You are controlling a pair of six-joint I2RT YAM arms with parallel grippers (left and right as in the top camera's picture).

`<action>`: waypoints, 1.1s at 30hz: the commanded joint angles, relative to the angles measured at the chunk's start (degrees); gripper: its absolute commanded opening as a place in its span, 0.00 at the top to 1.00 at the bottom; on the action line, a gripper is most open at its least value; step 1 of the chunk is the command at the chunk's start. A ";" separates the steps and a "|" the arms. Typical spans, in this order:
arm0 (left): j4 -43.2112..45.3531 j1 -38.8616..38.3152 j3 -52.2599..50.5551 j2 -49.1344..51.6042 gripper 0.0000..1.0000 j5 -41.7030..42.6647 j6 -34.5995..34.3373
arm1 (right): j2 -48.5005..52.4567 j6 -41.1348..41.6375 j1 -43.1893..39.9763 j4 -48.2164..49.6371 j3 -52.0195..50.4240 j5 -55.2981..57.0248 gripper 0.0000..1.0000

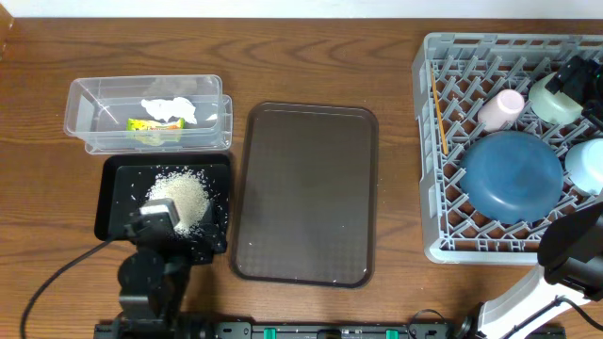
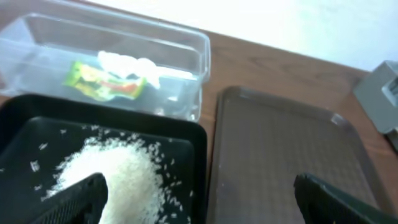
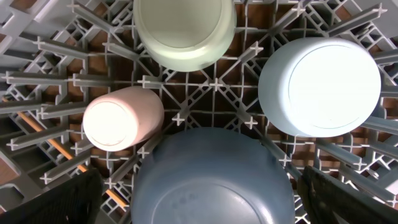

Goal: Sort waste into correct bins and load items into the dishwasher rack

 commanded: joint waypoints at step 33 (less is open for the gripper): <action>23.39 -0.02 -20.44 -9.29 0.02 -8.50 1.84 | -0.35 0.74 -0.70 -0.02 -0.02 0.15 0.01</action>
